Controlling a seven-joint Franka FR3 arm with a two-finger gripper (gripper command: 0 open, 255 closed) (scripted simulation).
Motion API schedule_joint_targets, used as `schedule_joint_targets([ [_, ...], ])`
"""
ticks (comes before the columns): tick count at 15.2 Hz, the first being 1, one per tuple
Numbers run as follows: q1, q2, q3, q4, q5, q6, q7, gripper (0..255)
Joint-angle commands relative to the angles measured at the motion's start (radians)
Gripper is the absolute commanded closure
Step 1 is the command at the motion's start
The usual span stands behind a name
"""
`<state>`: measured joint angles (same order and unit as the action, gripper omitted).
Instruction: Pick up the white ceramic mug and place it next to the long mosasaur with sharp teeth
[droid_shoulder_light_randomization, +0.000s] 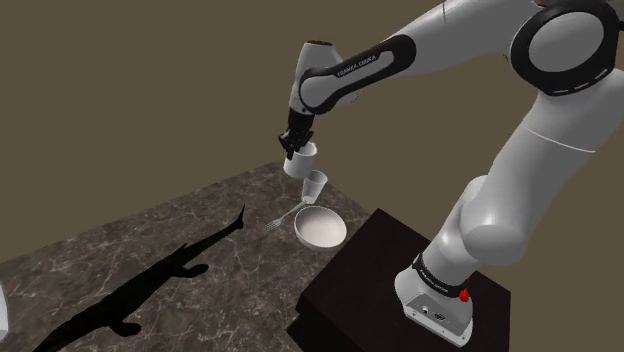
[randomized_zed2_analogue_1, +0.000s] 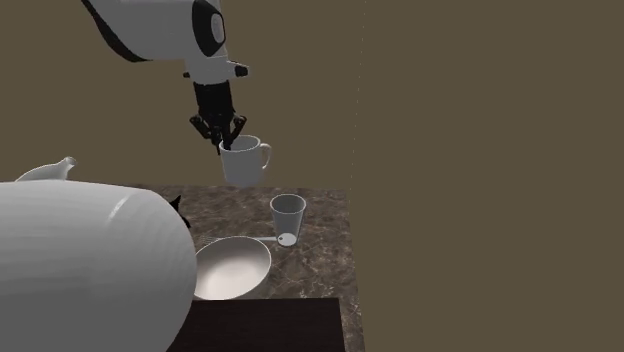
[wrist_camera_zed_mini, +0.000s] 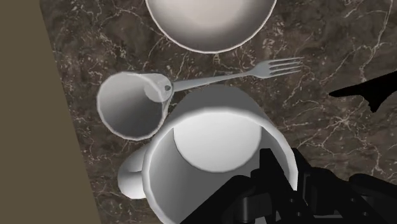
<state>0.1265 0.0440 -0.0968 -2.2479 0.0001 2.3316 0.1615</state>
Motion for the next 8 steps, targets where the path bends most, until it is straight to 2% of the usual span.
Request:
schedule_joint_targets([
  [1, 0.025, -0.048, 0.021, -0.064, -0.01, 0.016, 0.053, 255],
  [8, 0.102, -0.17, 0.111, -0.207, -0.016, 0.035, 0.225, 255],
])
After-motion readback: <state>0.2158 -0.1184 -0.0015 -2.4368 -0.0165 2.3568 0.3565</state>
